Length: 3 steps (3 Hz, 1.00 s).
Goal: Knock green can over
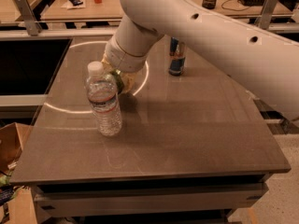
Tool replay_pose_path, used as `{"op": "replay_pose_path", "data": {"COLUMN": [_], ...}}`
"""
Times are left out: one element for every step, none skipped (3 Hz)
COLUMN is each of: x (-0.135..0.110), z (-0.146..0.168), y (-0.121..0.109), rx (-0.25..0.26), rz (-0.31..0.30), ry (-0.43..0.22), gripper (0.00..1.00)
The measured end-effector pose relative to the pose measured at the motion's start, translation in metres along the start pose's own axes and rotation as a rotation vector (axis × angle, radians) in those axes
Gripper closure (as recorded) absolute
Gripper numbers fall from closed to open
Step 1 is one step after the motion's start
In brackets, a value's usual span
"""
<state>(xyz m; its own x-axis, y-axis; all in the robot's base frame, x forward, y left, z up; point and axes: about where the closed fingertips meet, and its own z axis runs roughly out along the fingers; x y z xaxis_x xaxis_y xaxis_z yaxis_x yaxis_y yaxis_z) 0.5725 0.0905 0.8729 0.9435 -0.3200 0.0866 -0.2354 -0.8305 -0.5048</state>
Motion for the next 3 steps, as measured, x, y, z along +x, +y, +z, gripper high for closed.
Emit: {"op": "replay_pose_path", "data": {"x": [-0.002,-0.003,-0.0038], "z": [0.0085,0.014,0.0152], "y": [0.0061,0.0112,0.0114], "rx": [-0.049,-0.08,-0.082], "rz": [0.011,0.025,0.025], "ry": [-0.021,-0.03,-0.032], "gripper": [1.0,1.0,0.85]}}
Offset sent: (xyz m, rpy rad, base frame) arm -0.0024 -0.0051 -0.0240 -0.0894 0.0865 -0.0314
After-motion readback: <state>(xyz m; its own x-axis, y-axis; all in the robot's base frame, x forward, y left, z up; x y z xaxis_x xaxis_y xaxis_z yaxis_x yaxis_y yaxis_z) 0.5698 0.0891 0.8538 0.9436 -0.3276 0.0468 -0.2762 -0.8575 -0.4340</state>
